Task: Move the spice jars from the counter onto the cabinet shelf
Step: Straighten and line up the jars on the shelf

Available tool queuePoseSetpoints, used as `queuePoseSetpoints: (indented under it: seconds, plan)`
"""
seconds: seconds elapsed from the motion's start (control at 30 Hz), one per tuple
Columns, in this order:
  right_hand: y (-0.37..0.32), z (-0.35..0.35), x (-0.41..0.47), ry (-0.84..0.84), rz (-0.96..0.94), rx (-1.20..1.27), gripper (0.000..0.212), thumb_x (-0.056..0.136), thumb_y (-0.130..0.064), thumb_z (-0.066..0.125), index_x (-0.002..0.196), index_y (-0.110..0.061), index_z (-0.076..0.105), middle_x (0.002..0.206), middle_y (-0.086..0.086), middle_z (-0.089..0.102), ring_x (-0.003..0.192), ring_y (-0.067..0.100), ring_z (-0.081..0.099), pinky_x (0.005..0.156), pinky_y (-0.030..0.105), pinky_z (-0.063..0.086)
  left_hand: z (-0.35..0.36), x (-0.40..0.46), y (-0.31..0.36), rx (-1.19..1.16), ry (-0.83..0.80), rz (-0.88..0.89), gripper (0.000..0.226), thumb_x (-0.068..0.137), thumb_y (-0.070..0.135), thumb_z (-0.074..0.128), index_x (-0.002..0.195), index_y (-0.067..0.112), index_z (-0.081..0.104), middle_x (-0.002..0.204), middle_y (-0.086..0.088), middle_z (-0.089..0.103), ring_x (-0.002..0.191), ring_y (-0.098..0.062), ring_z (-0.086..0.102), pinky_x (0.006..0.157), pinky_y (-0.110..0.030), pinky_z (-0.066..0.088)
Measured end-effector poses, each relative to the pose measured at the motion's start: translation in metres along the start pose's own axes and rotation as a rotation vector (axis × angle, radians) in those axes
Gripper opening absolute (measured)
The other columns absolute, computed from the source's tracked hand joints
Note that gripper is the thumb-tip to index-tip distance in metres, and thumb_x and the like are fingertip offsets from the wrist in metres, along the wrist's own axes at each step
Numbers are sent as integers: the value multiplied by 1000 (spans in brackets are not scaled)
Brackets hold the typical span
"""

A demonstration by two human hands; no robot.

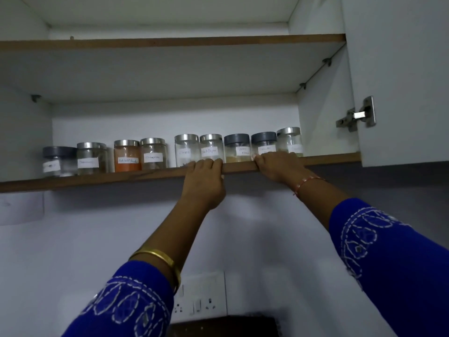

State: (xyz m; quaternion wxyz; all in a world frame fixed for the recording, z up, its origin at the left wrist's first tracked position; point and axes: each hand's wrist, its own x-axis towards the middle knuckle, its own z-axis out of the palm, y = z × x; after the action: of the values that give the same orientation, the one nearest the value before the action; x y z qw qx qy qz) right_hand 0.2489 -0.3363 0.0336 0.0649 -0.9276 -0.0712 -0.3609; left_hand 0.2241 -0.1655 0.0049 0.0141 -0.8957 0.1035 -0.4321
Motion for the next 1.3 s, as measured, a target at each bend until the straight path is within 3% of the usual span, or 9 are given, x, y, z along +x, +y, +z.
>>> queuePoseSetpoints:
  seconds: [0.13,0.23,0.33,0.47,0.6,0.87,1.03,1.2,1.3]
  plan:
    - [0,2,-25,53,-52,-98,41,98,-35,35,127,-8,48,127,16,54,118,32,49,98,40,38,-11,-19,-7,-77,-47,33,52,96,17,35,146,7,22,151,-13,29,141,-28,23,118,-40,13]
    - [0,5,-40,64,-66,-67,49,96,-34,41,138,-8,36,137,15,45,126,33,42,104,43,35,-14,-40,-14,-78,-128,43,56,97,14,33,148,6,13,158,-12,8,147,-27,7,119,-41,5]
    - [-8,4,-61,21,-34,-130,57,97,-39,38,146,-12,25,151,15,29,140,34,26,114,49,23,-12,-66,-25,-91,-225,61,56,99,15,29,149,8,6,159,-10,0,148,-25,2,119,-40,2]
    - [-25,11,-96,-60,-38,-206,61,98,-41,33,150,-15,14,159,11,11,147,30,6,119,49,5,-12,-94,-40,-86,-234,53,53,99,18,30,148,8,14,159,-11,9,147,-26,8,119,-41,5]
    - [-36,10,-129,16,-159,-333,58,98,-38,34,147,-10,22,156,14,19,146,30,11,119,46,7,-27,-118,-48,-118,-203,-5,50,99,19,32,146,7,23,156,-14,18,146,-28,14,120,-42,8]
    - [-75,-30,-169,18,-234,-316,60,98,-41,33,148,-10,21,157,14,17,146,31,10,120,48,7,-90,-171,-62,-127,-79,-47,46,98,17,36,142,4,32,153,-16,27,144,-30,20,119,-43,9]
    - [-103,-68,-200,58,-312,-213,61,97,-41,36,147,-10,22,156,14,18,146,30,12,120,47,8,-146,-204,-61,-100,-59,-105,45,98,16,35,142,4,33,153,-16,29,144,-29,20,119,-43,9]
    - [-148,-77,-238,129,-300,55,61,97,-42,37,147,-8,25,155,15,21,145,31,14,119,46,8,-193,-250,-62,-111,83,-132,45,97,15,35,141,5,35,152,-14,31,144,-26,21,119,-40,9]
    - [-180,-75,-255,123,-354,77,62,97,-43,35,147,-8,23,156,16,18,146,32,12,119,46,8,-220,-269,-69,-62,117,-113,47,97,15,36,142,5,33,152,-13,31,144,-25,23,119,-38,9]
